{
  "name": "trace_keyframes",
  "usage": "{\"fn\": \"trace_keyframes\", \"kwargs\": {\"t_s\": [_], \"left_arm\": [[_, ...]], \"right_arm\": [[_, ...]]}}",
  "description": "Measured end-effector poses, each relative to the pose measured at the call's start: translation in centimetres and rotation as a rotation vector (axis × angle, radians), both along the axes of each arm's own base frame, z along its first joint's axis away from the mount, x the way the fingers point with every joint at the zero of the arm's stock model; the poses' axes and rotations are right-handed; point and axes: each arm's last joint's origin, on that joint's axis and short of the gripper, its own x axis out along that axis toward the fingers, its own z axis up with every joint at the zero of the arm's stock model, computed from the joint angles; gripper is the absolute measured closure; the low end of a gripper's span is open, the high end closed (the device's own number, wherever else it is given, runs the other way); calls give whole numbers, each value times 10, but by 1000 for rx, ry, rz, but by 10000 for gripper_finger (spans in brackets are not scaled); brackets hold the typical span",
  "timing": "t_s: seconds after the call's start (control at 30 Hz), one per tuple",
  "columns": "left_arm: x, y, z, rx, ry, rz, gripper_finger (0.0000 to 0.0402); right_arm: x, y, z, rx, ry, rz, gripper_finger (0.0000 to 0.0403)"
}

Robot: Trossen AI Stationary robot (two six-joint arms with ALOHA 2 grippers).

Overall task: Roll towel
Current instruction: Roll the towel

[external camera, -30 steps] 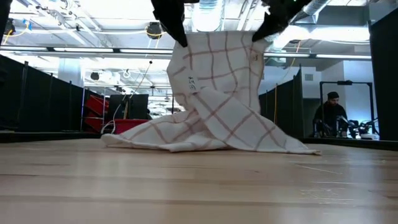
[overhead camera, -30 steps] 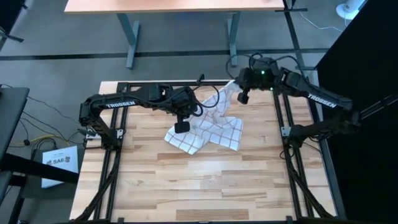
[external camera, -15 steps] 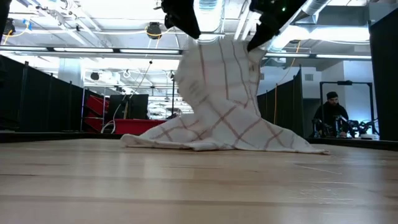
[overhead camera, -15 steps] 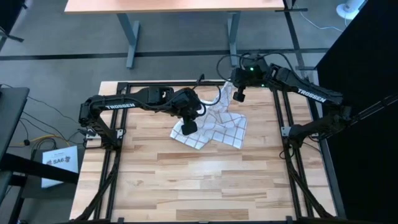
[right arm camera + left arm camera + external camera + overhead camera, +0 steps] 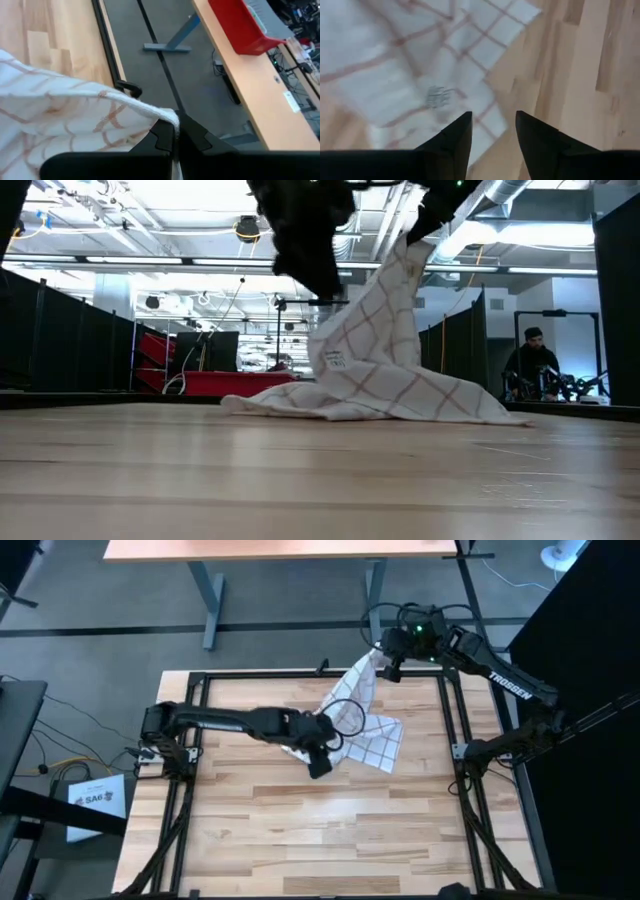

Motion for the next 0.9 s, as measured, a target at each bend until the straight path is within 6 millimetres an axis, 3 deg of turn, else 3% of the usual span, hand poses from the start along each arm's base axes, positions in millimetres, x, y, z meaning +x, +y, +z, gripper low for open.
{"fn": "trace_keyframes", "kwargs": {"t_s": [0.13, 0.3, 0.5, 0.67, 0.9], "left_arm": [[23, -4, -31, 22, -43, -35, 269], [55, -6, -40, 233, -67, -301, 269], [92, 3, -81, 393, 3, -469, 269], [116, 15, -105, 409, 12, -481, 269], [127, 30, -133, 325, 45, -522, 269]], "right_arm": [[-1, 0, 0, 7, 12, 3, 403], [-7, -3, -4, 27, 56, -14, 403], [-9, -1, -8, 76, 81, -28, 403], [-7, 2, -9, 106, 66, -37, 403], [-8, 3, -10, 134, 57, -58, 403]]}}
